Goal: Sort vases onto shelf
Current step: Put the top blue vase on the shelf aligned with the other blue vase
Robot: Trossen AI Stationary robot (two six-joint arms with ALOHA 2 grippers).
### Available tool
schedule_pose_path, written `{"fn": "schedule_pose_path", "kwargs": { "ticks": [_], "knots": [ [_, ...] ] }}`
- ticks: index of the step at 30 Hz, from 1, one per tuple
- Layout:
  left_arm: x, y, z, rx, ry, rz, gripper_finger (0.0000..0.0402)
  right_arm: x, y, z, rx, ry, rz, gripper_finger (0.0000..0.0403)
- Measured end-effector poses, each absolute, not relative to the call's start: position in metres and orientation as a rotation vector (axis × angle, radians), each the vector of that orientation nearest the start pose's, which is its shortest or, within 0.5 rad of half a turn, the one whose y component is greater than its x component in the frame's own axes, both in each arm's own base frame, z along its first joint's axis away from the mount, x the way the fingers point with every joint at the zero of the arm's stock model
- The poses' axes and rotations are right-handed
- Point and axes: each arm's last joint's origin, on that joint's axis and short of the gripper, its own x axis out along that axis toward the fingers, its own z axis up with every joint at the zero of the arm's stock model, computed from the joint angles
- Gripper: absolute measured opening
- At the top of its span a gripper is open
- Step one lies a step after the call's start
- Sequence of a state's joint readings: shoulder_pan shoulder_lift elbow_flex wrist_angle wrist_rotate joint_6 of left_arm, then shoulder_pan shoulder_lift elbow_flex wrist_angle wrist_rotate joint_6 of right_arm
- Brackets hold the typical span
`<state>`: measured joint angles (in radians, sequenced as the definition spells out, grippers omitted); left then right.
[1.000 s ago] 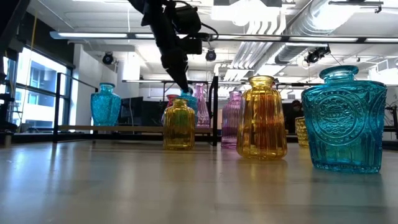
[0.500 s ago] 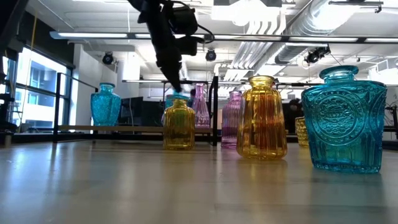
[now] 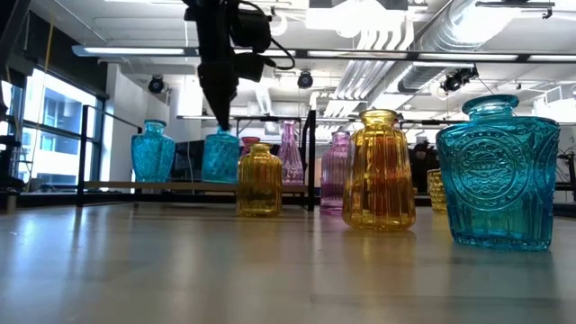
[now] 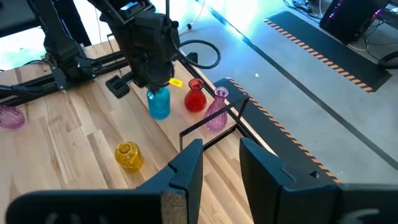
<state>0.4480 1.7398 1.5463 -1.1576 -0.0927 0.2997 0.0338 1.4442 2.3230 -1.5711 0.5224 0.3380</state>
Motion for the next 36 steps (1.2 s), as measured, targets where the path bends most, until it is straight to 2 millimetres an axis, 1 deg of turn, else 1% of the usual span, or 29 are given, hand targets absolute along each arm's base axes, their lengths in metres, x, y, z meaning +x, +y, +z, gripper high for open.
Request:
{"fn": "schedule_pose_path", "kwargs": {
  "ticks": [6,12,14,17,21,24,26,30,36],
  "knots": [
    [0.291,0.151,0.282,-0.036,1.476,0.26,0.0012,0.169,-0.009,0.533,0.123,0.584,-0.574,0.0087],
    [0.286,0.15,0.285,-0.073,1.48,0.272,0.0012,0.169,-0.009,0.533,0.126,0.585,-0.57,0.0087],
    [0.282,0.147,0.293,-0.082,1.453,0.293,0.0012,0.169,-0.009,0.533,0.127,0.586,-0.567,0.0087],
    [0.274,0.143,0.31,-0.089,1.372,0.335,0.0012,0.169,-0.009,0.533,0.127,0.586,-0.566,0.0087],
    [0.254,0.135,0.337,-0.124,1.27,0.394,0.0012,0.169,-0.009,0.533,0.113,0.59,-0.562,0.0087],
    [0.233,0.129,0.347,-0.133,1.226,0.44,0.0012,0.169,-0.009,0.533,0.107,0.592,-0.56,0.0087],
    [0.219,0.126,0.346,-0.159,1.213,0.471,0.0012,0.169,-0.009,0.533,0.107,0.592,-0.56,0.0087],
    [0.196,0.117,0.333,-0.195,1.212,0.508,0.0012,0.169,-0.009,0.533,0.108,0.592,-0.559,0.0087],
    [0.177,0.106,0.317,-0.231,1.22,0.541,0.0012,0.169,-0.009,0.533,0.119,0.589,-0.562,0.0087]
  ]
}}
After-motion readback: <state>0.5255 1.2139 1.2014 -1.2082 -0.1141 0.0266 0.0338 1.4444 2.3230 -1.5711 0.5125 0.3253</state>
